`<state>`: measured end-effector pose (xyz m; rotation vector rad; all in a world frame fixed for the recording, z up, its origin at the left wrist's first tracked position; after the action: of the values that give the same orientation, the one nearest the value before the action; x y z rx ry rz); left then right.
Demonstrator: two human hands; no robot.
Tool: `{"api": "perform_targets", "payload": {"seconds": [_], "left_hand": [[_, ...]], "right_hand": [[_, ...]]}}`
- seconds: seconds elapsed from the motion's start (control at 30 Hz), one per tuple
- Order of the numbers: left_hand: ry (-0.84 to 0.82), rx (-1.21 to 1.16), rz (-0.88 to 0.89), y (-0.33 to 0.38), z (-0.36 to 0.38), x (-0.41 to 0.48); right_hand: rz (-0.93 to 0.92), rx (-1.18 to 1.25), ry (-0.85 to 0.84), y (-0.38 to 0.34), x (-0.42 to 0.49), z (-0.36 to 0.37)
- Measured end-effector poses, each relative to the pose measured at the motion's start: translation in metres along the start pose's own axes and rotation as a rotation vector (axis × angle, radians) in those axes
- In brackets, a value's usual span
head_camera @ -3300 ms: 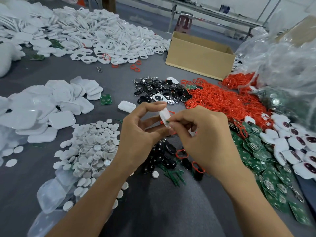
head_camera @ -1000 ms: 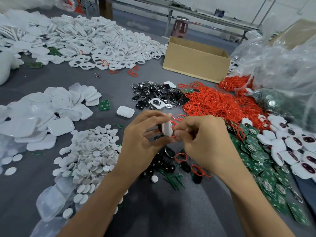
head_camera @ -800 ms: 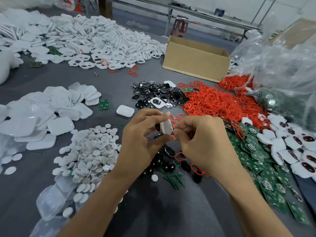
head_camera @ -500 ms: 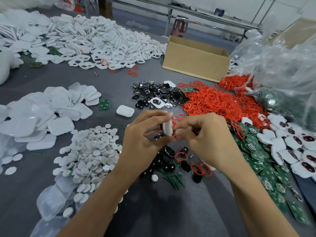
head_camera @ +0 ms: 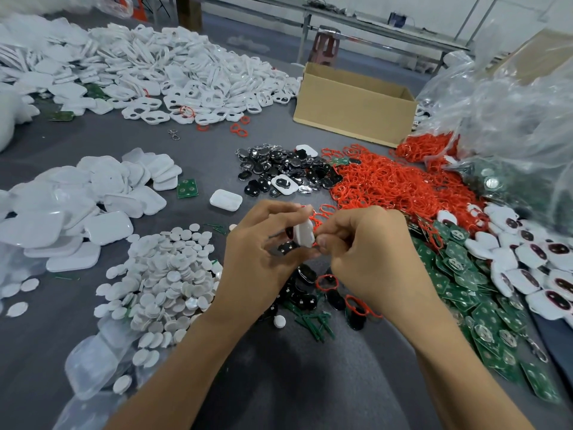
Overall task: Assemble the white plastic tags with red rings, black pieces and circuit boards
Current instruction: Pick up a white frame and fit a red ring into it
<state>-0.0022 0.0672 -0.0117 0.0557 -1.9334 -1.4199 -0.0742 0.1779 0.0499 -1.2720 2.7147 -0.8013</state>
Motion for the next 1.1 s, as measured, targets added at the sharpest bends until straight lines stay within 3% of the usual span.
{"api": "perform_targets", "payload": {"seconds": [0.3, 0.47, 0.73, 0.9, 1.1], "left_hand": [[0.073, 0.295, 0.154, -0.002, -0.002, -0.002], [0.079, 0.272, 0.11, -0.004, -0.003, -0.001], [-0.042, -0.485, -0.422, -0.017, 0.002, 0.004], [-0.186, -0.766, -0.519, -0.015, 0.004, 0.004], [-0.318, -0.851, -0.538, -0.009, 0.01, 0.002]], "right_hand": [[-0.019, -0.002, 0.065, -0.002, -0.002, 0.006], [-0.039, -0.008, 0.074, -0.002, -0.001, 0.008], [-0.108, 0.077, 0.238, 0.007, 0.003, -0.018], [-0.259, 0.085, 0.244, 0.0, 0.002, -0.025], [-0.362, 0.091, 0.268, -0.007, -0.002, -0.018]]}}
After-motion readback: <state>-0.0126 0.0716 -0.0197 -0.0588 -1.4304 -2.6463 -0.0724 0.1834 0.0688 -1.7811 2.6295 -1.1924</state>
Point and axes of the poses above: each hand's wrist, its own x-axis towards the middle knuckle, its own z-axis out of the palm, y = z × x, the point moved 4 cm from there along x, towards the middle knuckle, and after that the axes turned 6 degrees about -y, right-handed, at the moved point
